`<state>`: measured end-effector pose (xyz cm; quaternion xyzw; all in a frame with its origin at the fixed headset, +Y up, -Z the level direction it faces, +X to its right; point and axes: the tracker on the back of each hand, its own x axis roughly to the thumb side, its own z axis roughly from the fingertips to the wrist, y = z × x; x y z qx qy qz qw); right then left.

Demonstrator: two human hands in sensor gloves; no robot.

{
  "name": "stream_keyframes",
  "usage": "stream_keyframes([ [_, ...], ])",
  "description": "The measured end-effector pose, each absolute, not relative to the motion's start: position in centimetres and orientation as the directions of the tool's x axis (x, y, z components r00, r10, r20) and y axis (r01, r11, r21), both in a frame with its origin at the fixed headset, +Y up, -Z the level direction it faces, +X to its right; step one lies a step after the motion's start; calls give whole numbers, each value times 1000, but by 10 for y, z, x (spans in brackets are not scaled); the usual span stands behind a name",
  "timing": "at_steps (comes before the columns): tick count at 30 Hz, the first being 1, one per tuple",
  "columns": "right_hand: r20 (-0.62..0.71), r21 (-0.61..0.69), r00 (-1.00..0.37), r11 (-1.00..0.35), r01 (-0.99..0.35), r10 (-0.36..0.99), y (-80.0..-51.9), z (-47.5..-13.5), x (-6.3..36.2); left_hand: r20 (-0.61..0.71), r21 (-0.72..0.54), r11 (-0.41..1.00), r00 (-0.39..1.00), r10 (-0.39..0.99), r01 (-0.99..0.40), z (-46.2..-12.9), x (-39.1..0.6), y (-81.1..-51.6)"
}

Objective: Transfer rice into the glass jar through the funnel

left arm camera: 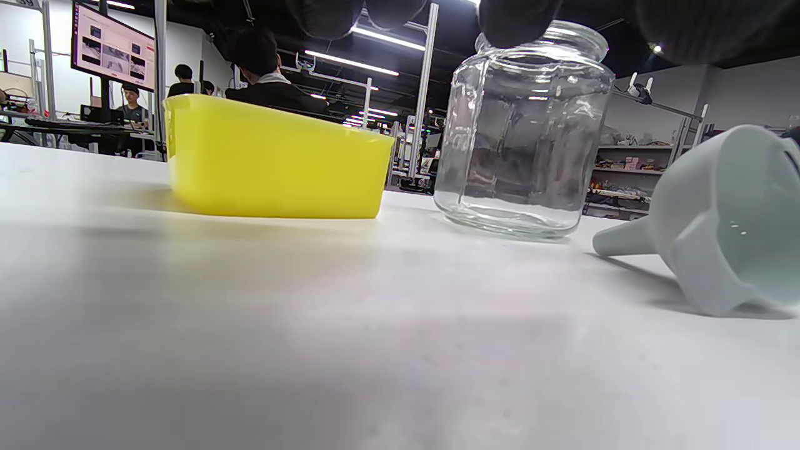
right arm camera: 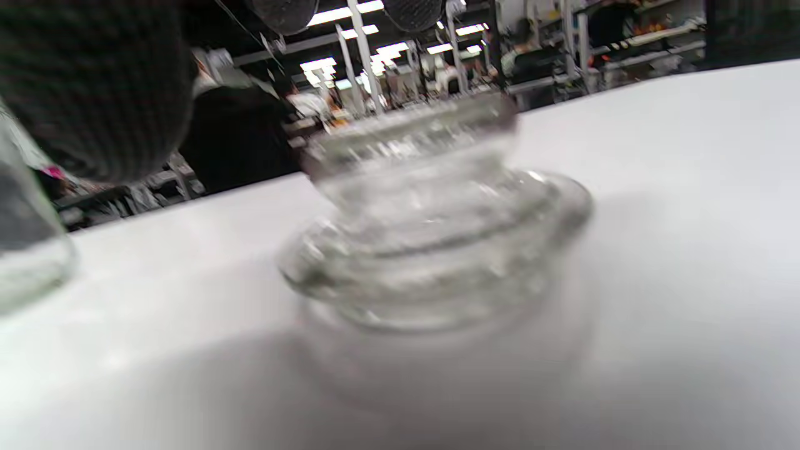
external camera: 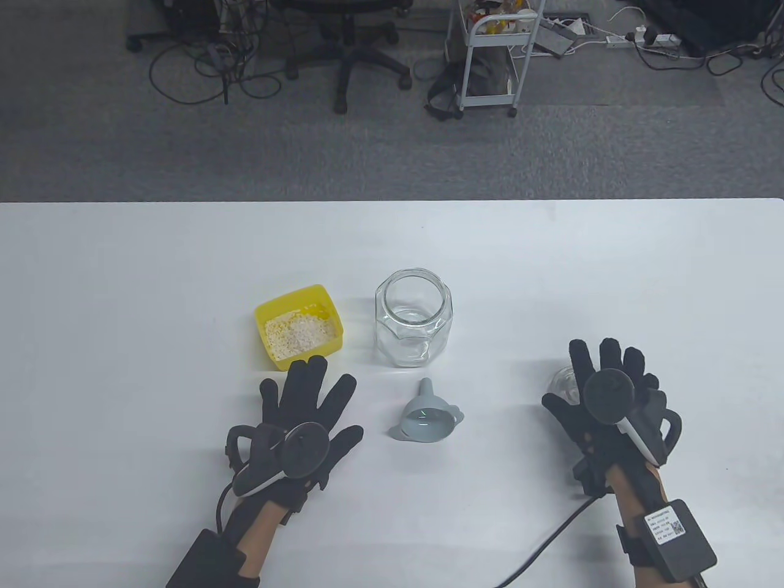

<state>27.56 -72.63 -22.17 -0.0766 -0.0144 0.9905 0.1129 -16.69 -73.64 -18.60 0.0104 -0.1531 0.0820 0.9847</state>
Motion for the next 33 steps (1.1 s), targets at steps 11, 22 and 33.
stream_keyframes([
  [11,100,18,-970,-976,-219,219,-722,-204,206,302,-6,987,941,156,-162,-187,-167,-737],
  [22,203,78,-913,-935,-346,355,-729,-199,173,297,-3,985,941,165,-171,-188,-168,-737],
  [33,204,63,-942,-963,-261,268,-735,-209,138,301,-8,986,939,164,-169,-188,-167,-738],
])
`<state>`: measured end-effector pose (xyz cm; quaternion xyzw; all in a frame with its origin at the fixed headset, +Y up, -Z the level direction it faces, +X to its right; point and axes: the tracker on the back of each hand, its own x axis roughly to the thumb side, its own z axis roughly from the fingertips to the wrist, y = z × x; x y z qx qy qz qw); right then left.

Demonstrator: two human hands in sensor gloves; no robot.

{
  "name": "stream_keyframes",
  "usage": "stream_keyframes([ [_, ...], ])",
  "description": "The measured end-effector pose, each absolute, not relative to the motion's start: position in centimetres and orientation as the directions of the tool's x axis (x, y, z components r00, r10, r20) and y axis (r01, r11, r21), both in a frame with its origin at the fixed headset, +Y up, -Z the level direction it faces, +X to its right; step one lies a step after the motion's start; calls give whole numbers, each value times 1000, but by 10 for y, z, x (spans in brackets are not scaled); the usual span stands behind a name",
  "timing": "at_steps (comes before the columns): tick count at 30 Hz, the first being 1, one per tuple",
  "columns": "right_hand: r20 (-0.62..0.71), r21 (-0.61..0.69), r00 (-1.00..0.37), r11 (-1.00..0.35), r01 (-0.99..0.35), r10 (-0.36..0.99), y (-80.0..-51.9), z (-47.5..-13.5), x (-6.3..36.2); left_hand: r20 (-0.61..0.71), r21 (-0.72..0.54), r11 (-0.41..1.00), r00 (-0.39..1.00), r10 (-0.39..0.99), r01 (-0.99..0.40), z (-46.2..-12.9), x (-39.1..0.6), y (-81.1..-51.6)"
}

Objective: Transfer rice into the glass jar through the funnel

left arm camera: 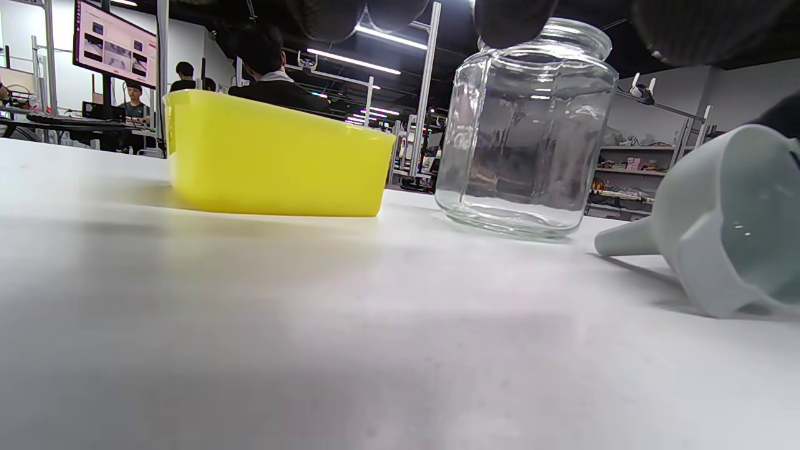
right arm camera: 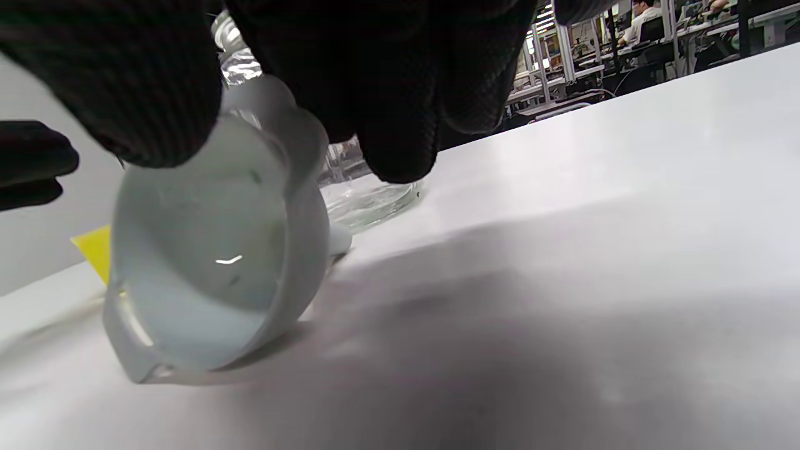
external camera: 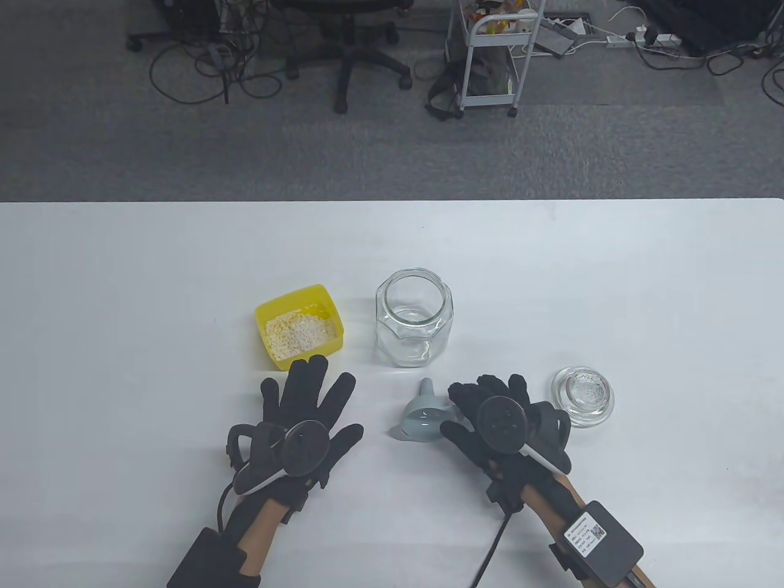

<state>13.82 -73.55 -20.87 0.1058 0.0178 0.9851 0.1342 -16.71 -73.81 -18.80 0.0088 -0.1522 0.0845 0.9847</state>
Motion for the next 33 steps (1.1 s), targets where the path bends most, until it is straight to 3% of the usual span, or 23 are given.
stream_keyframes([
  [5,179,48,-950,-967,-251,256,-737,-212,135,304,-7,985,938,166,-172,-188,-167,-738],
  [11,153,76,-904,-917,-392,399,-732,-222,136,305,-2,984,937,168,-175,-187,-167,-738],
  [20,93,70,-713,-719,-692,695,-679,-237,161,300,1,983,937,177,-186,-187,-169,-737],
  [27,90,32,-540,-544,-838,837,-631,-260,163,302,4,983,937,174,-184,-187,-169,-737],
  [33,-69,90,-475,-469,-879,877,-629,-294,156,301,1,984,938,171,-180,-187,-169,-737],
])
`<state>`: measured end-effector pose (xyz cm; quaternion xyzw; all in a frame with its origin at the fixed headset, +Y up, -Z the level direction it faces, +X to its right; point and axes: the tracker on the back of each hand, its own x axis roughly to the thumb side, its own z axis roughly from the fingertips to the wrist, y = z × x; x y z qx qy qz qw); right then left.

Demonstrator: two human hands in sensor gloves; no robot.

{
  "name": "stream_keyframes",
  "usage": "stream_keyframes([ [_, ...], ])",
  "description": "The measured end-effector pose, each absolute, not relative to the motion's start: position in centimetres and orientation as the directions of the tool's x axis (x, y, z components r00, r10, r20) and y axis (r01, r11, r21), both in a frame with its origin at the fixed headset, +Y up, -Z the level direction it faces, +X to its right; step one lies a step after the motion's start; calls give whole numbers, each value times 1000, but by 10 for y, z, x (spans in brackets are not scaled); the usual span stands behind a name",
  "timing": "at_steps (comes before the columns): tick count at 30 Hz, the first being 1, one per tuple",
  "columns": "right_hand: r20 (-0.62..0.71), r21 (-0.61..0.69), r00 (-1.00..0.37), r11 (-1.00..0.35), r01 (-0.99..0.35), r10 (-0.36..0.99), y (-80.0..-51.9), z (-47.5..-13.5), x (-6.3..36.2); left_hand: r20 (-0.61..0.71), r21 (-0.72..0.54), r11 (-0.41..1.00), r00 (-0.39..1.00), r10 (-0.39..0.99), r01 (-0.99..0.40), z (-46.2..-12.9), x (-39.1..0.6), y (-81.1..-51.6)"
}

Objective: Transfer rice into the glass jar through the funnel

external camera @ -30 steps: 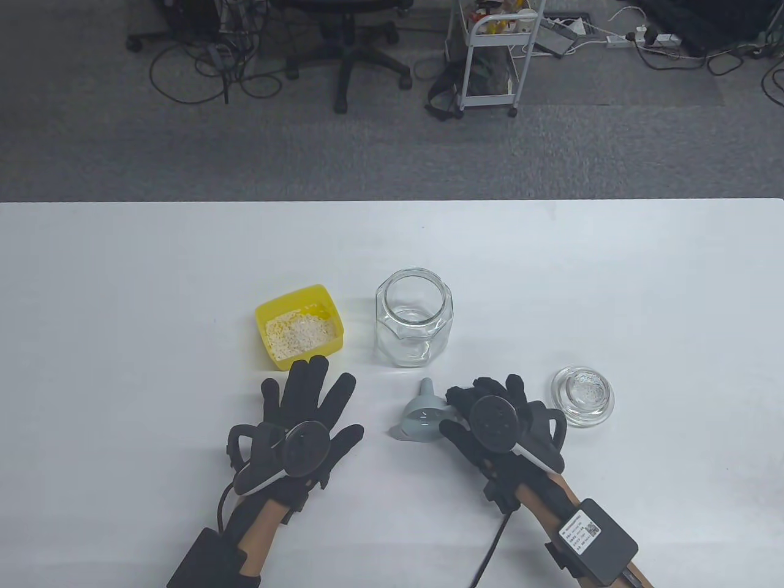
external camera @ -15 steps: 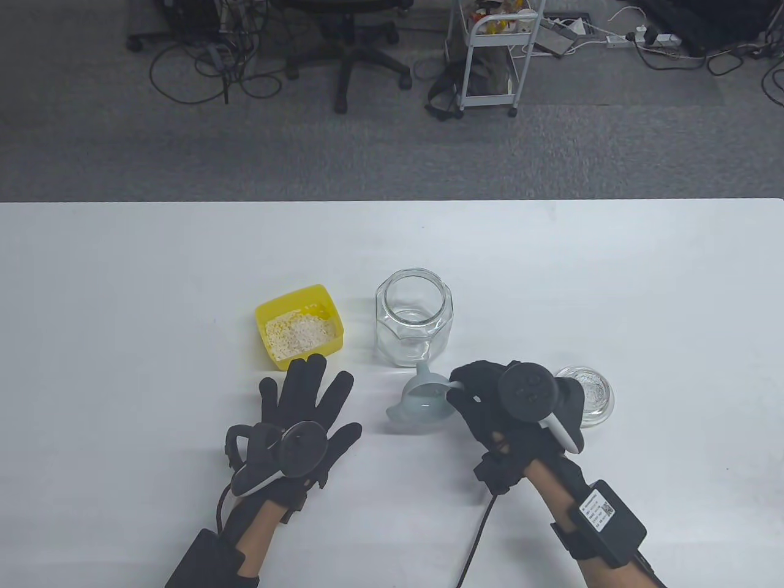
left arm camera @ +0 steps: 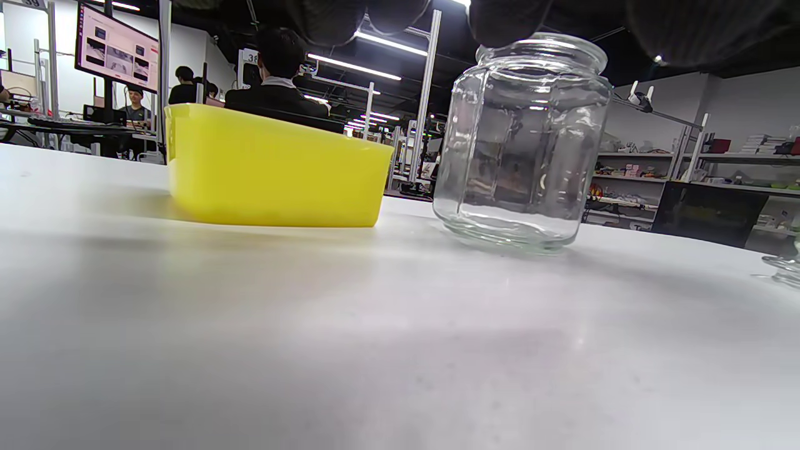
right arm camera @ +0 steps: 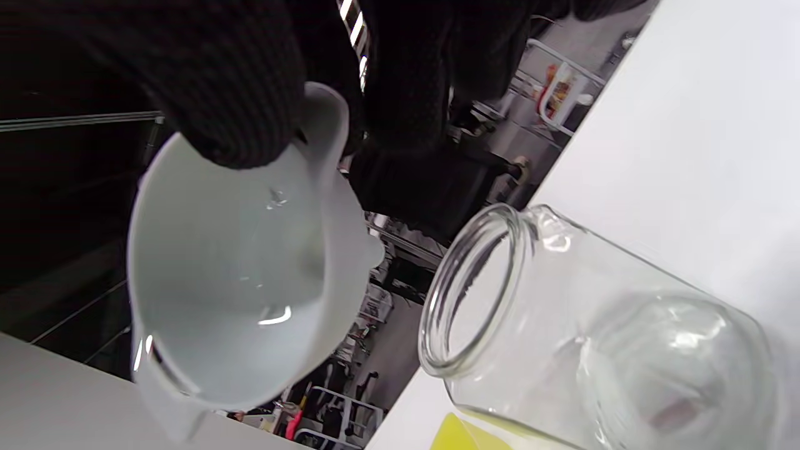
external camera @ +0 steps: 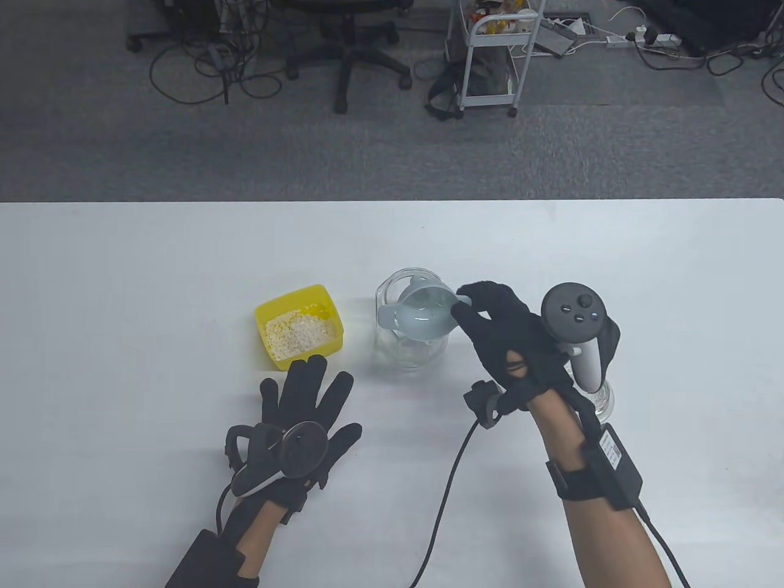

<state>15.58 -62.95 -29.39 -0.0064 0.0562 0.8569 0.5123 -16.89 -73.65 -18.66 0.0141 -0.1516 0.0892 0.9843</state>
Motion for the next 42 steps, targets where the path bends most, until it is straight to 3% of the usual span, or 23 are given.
stream_keyframes([
  [12,-314,73,-365,-361,-930,877,-669,-329,146,295,-20,982,937,186,-188,-189,-169,-738],
  [30,-429,39,-628,-681,-731,649,-660,-332,130,303,-45,979,931,205,-201,-190,-167,-741],
  [38,-291,14,-796,-830,-558,531,-646,-298,166,269,-31,979,942,203,-202,-190,-174,-740],
  [42,-178,6,-858,-871,-491,482,-656,-266,195,281,-18,980,940,195,-198,-188,-173,-740],
])
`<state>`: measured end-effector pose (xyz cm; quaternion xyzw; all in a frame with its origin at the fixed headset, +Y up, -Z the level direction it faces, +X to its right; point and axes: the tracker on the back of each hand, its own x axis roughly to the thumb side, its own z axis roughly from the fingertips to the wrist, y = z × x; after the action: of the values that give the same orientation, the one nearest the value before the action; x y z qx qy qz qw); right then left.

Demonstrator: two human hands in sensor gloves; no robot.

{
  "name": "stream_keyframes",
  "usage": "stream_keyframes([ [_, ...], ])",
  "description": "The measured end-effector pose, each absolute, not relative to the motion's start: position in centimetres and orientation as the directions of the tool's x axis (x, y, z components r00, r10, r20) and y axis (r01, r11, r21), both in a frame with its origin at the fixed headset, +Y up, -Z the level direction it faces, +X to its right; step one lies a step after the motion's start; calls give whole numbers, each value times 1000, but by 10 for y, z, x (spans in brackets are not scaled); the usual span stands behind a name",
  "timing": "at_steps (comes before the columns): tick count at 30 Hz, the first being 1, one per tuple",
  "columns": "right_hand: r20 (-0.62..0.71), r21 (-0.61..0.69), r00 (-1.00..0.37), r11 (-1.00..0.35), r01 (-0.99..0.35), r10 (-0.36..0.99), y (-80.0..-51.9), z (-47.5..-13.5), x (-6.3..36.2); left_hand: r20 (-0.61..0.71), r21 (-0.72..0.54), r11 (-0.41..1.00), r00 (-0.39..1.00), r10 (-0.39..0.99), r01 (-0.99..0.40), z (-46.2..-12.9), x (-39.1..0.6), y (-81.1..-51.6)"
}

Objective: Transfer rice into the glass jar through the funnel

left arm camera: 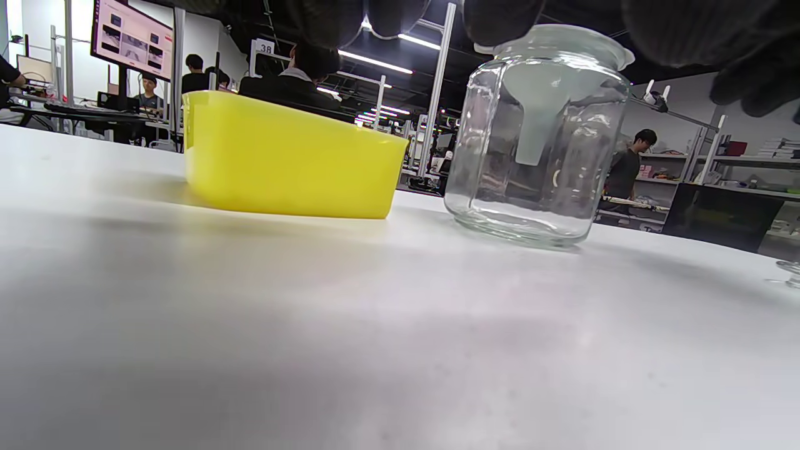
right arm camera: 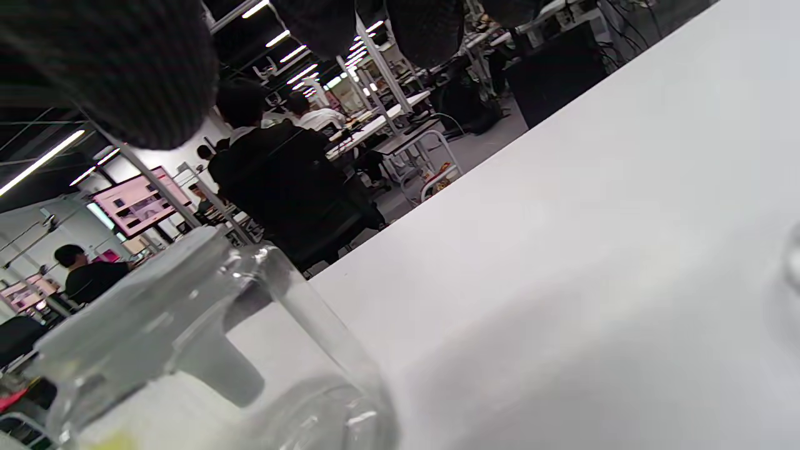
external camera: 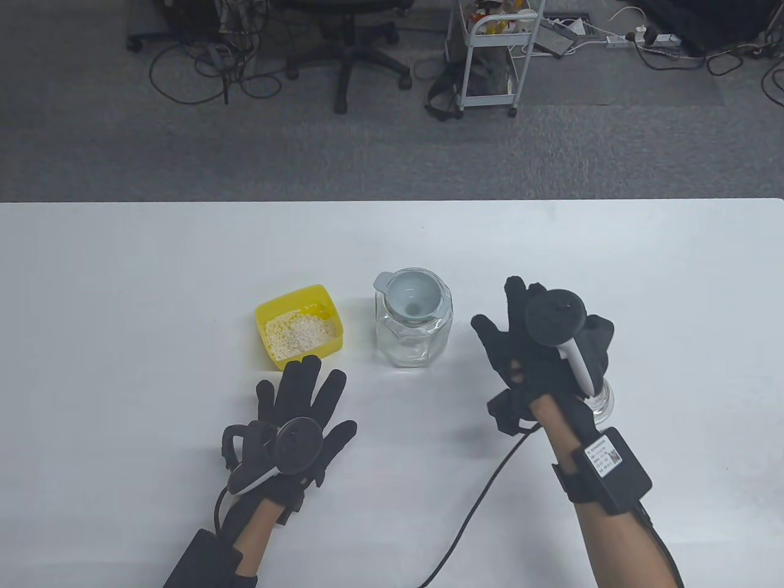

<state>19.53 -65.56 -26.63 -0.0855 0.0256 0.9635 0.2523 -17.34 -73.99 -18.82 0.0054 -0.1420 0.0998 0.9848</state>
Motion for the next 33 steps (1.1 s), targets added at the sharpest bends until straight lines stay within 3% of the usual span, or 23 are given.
stream_keyframes([
  [6,-59,-78,-904,-905,-418,423,-698,-212,236,329,4,986,931,158,-169,-183,-156,-741],
  [9,-72,-27,-930,-932,-361,362,-714,-211,245,307,11,987,940,148,-159,-184,-152,-745],
  [11,-75,-13,-948,-951,-309,309,-721,-214,245,277,52,998,960,28,-44,-183,-152,-747],
  [13,-74,39,-964,-965,-259,255,-727,-213,242,263,70,997,965,5,-25,-181,-154,-747],
  [16,-56,63,-973,-972,-227,224,-728,-214,235,227,84,995,974,25,-45,-182,-157,-745],
  [22,-45,67,-979,-977,-203,200,-724,-214,231,166,150,987,983,-84,59,-185,-159,-737],
  [28,-45,80,-984,-981,-178,175,-728,-214,227,-59,189,982,998,18,-7,-215,-188,-713],
  [31,-48,106,-987,-982,-159,155,-732,-214,225,-170,113,982,971,171,-153,-242,-209,-707],
  [33,-50,112,-987,-981,-156,151,-733,-215,225,-222,75,980,955,196,-184,-254,-215,-708],
])
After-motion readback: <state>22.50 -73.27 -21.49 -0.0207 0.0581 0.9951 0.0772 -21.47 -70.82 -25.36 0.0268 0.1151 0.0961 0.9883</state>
